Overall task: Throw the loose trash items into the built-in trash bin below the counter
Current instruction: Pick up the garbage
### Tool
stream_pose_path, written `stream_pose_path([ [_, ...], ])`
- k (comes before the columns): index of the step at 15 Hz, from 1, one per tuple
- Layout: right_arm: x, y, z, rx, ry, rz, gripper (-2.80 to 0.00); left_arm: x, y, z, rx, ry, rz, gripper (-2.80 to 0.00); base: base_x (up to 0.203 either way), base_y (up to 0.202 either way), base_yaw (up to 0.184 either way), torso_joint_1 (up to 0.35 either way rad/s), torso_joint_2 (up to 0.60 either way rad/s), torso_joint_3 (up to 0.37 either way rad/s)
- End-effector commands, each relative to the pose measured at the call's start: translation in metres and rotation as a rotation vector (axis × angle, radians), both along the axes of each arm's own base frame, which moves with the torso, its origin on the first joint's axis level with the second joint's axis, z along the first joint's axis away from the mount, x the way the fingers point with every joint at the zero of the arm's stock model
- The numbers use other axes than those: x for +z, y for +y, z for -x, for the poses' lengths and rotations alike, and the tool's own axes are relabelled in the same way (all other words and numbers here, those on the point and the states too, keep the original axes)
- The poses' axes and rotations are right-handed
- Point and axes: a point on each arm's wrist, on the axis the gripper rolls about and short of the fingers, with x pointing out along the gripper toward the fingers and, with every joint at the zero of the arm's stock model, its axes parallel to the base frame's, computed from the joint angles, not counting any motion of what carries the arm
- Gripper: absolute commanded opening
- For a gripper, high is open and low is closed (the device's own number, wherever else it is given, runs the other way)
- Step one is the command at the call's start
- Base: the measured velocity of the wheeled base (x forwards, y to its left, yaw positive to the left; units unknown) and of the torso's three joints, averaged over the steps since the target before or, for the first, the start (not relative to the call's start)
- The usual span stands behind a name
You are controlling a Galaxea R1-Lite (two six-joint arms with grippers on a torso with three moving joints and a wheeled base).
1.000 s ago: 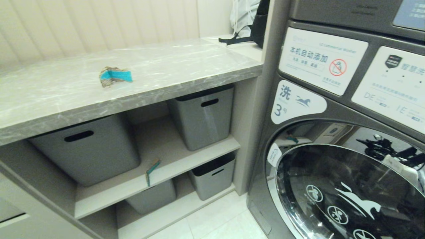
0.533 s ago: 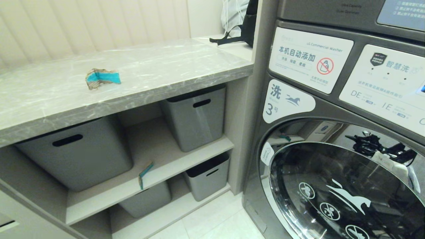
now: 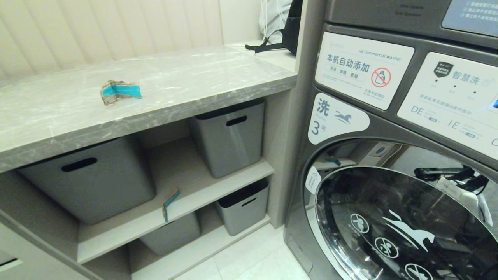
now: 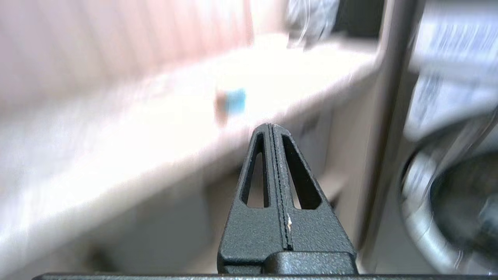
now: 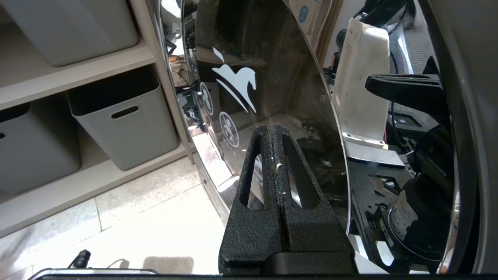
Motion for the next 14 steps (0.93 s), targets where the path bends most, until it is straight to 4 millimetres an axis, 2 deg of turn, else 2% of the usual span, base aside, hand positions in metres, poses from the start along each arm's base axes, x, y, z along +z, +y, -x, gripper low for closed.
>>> stream_pose_path([
  [1,0.0,0.0,0.0,0.0,0.0,0.0,-2.8,0.043,-0.009,-0.074,-0.06,0.1,-0.005,-2.8,0.0,0.0,0.0,0.0,0.0,0.0],
  [2,0.0,0.0,0.0,0.0,0.0,0.0,-2.8,0.061,-0.014,-0.085,-0.122,0.092,0.002,-2.8,0.0,0.0,0.0,0.0,0.0,0.0],
  [3,0.0,0.0,0.0,0.0,0.0,0.0,-2.8,0.074,-0.018,-0.086,-0.174,0.094,0.008,-2.8,0.0,0.0,0.0,0.0,0.0,0.0],
  [6,0.0,0.0,0.0,-0.001,0.0,0.0,-2.8,0.084,-0.028,-0.092,-0.279,0.256,-0.034,-2.8,0.0,0.0,0.0,0.0,0.0,0.0],
  [9,0.0,0.0,0.0,0.0,0.0,0.0,-2.8,0.077,-0.04,-0.114,-0.312,0.378,-0.069,-2.8,0.0,0.0,0.0,0.0,0.0,0.0],
  [12,0.0,0.0,0.0,-0.001,0.0,0.0,-2.8,0.064,-0.041,-0.126,-0.203,0.427,-0.073,-2.8,0.0,0.0,0.0,0.0,0.0,0.0],
  [14,0.0,0.0,0.0,0.0,0.0,0.0,-2.8,0.063,-0.039,-0.139,-0.098,0.42,-0.059,-2.8,0.0,0.0,0.0,0.0,0.0,0.0],
])
